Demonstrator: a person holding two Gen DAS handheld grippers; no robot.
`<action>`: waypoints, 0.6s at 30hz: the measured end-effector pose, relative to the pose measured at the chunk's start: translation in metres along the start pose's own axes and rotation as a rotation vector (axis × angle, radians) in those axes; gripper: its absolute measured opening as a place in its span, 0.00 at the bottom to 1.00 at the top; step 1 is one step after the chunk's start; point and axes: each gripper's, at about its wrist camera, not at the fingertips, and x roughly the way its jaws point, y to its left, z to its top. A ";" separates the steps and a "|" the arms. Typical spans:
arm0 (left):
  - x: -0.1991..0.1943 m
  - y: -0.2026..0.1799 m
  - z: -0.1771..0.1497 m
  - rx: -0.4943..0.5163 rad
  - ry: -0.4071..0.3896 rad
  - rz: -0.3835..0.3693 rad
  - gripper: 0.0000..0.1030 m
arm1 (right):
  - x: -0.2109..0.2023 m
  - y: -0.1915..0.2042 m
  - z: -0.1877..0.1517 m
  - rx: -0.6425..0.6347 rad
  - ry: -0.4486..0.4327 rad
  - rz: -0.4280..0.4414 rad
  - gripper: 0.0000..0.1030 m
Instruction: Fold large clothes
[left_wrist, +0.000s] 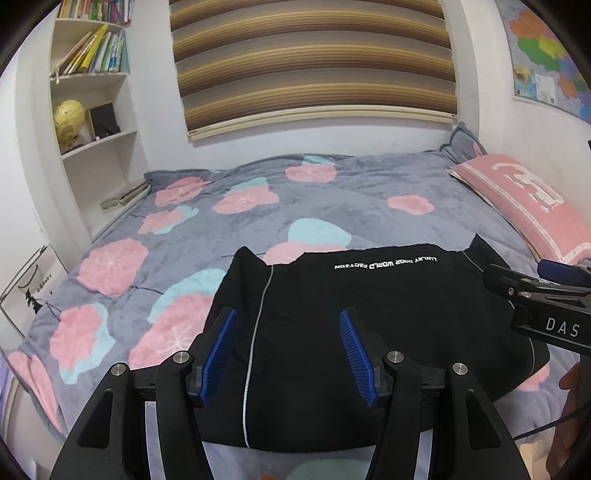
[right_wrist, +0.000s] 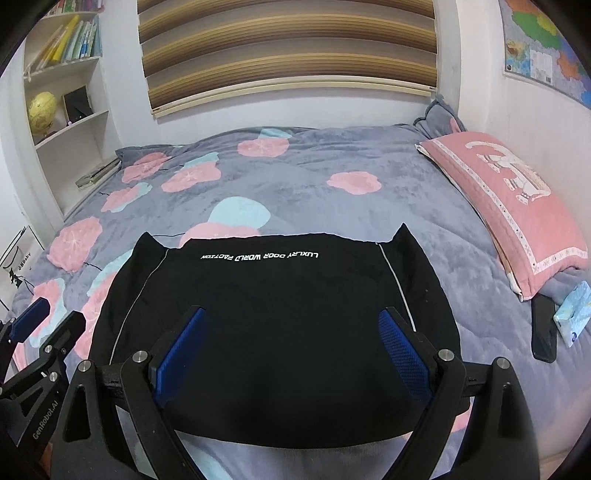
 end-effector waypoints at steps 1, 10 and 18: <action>0.000 -0.001 0.000 0.002 0.003 -0.003 0.57 | 0.000 -0.001 0.000 0.001 0.000 0.002 0.92; 0.000 0.002 -0.003 -0.013 0.022 -0.020 0.57 | -0.002 0.000 -0.005 0.004 0.006 0.011 0.92; -0.001 0.003 -0.003 -0.014 0.024 -0.025 0.57 | -0.003 0.002 -0.006 0.001 0.009 0.014 0.92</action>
